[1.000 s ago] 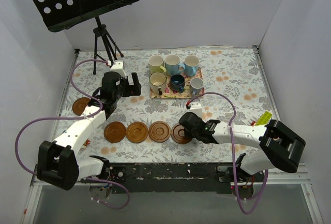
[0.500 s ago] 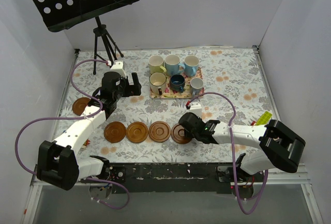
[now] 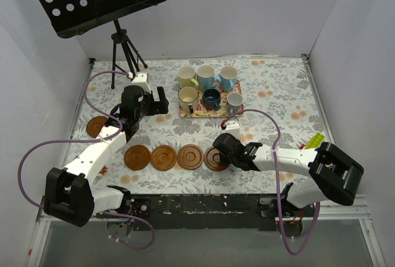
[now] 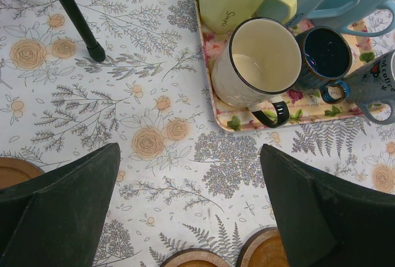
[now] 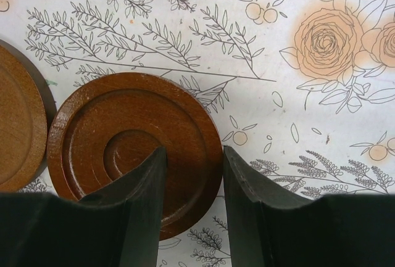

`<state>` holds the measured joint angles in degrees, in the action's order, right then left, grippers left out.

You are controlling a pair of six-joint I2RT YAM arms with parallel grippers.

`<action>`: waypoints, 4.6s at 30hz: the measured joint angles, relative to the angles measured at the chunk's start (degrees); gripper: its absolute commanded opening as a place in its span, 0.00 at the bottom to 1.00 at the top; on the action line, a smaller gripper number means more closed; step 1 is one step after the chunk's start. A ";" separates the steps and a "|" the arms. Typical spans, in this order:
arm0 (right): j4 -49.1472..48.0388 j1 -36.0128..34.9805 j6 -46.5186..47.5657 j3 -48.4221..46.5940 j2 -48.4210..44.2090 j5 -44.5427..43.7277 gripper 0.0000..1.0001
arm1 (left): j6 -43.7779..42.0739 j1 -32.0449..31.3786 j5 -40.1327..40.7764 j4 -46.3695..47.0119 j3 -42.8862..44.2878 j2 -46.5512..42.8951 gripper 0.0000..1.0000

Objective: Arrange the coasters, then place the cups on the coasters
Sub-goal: Move the coaster to the center of the board.

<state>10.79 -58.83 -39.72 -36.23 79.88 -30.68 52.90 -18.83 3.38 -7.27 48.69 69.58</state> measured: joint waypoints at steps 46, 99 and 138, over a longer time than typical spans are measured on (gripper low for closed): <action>-4.85 10.95 10.84 -0.04 -9.07 15.80 0.66 | 1.60 9.40 2.05 -3.98 -1.49 0.52 0.98; -10.88 21.33 15.52 6.23 -19.41 32.37 0.65 | -0.48 4.33 8.66 -10.14 5.20 26.23 0.15; -10.27 21.31 14.49 0.90 -12.41 32.37 0.62 | 4.04 -8.11 0.63 -10.54 7.65 23.47 0.80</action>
<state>0.51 -37.52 -25.23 -35.33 67.46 1.69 56.95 -26.94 4.01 -17.80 56.34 93.06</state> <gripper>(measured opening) 0.620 0.738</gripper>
